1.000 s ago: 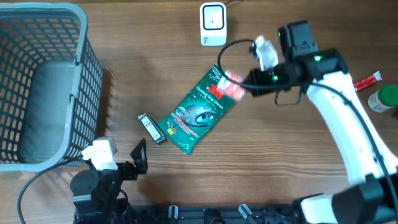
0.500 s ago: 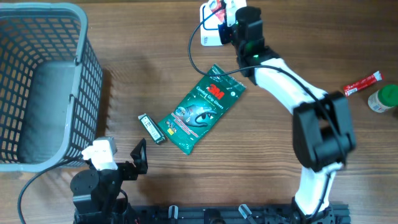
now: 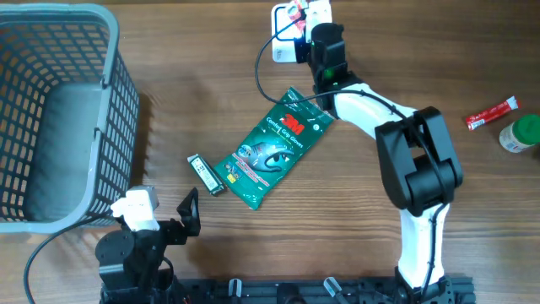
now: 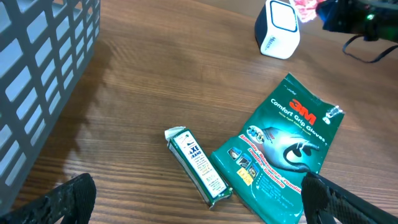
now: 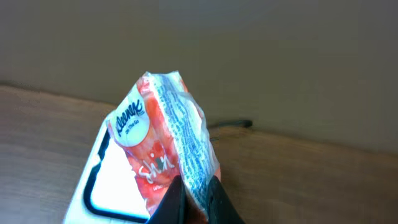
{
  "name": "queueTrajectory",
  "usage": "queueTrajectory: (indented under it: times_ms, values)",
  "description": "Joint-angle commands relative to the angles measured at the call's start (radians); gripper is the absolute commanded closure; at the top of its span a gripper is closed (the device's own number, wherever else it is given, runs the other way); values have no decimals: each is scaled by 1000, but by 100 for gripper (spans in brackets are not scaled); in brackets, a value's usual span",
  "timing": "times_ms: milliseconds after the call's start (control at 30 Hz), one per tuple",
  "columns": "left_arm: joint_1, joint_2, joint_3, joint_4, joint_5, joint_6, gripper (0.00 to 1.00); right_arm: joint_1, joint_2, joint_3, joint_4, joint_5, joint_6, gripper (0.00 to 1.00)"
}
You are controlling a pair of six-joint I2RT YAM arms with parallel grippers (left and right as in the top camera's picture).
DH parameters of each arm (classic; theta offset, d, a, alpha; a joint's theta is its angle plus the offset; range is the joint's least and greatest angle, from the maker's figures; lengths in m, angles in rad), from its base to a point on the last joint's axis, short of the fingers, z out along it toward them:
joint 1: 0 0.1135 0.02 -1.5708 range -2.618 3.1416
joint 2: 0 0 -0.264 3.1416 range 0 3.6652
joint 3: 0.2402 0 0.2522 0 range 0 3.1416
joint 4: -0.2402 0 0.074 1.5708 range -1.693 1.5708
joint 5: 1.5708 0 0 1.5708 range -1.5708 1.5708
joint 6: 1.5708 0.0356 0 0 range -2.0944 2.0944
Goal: Scan the item barcode
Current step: 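Hold the tissue pack up to the white scanner, then carry the tissue pack to the right edge and release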
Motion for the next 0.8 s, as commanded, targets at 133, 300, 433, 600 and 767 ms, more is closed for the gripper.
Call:
queueTrajectory:
  times_ms: [133,300,433,600,767]
  values:
    - [-3,-8,-5,2,16,-2,0,-73,-310,12,-453,401,95,95]
    - [-3,-8,-5,2,16,-2,0,-330,-269,5,-691,423,208,95]
    - [-3,-8,-5,2,16,-2,0,-553,-159,5,-696,323,238,95]
    - [-3,-8,-5,2,16,-2,0,-711,-59,5,-728,294,291,95]
    - [-3,-8,-5,2,16,-2,0,-729,-127,56,-746,-7,282,0]
